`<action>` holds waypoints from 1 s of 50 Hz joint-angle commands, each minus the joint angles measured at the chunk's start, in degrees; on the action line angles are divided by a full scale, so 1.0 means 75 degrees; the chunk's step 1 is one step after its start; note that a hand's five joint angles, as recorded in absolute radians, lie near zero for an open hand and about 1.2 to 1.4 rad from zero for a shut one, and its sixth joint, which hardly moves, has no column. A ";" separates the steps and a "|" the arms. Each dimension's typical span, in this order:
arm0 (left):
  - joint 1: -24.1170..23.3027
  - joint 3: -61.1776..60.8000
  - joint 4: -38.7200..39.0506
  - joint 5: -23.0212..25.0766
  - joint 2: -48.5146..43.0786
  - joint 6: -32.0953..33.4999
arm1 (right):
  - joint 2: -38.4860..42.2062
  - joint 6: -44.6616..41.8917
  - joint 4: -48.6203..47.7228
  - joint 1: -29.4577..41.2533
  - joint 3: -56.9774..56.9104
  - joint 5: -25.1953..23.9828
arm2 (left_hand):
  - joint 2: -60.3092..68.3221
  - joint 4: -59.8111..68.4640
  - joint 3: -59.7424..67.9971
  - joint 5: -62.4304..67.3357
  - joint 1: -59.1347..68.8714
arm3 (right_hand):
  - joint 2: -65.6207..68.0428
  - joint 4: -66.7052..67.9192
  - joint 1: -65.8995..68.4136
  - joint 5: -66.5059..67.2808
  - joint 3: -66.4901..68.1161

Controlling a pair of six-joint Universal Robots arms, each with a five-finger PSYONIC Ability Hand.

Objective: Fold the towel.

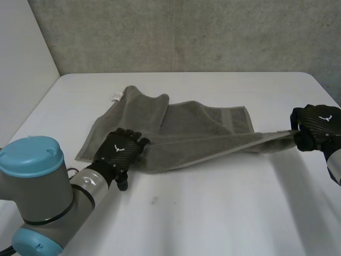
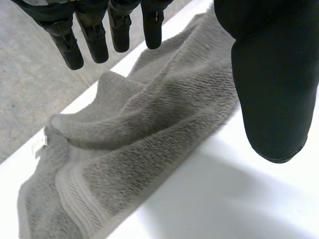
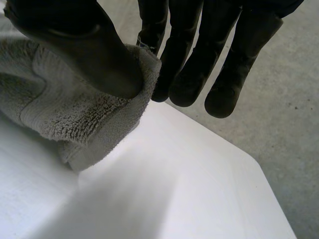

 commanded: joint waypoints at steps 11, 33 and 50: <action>0.0539 0.0056 0.0370 -0.0148 -0.0326 -0.0150 | 0.0117 0.0398 -0.0020 -0.0365 0.0038 -0.0279 | 0.0687 0.0675 0.0677 0.0549 0.0636 | 0.0439 0.0421 0.0448 0.0335 0.0550; 0.2648 0.0888 0.0241 -0.0007 -0.1099 -0.0068 | 0.0398 0.0351 -0.0020 -0.0318 0.0073 -0.0290 | 0.1810 0.1799 0.1800 0.1672 0.1760 | 0.0439 0.0421 0.0448 0.0335 0.0550; 0.2719 0.1592 0.0230 0.0028 -0.1944 -0.0080 | 0.0433 0.0351 -0.0020 -0.0306 0.0096 -0.0290 | 0.1810 0.1799 0.1800 0.1672 0.1760 | 0.0439 0.0421 0.0448 0.0335 0.0550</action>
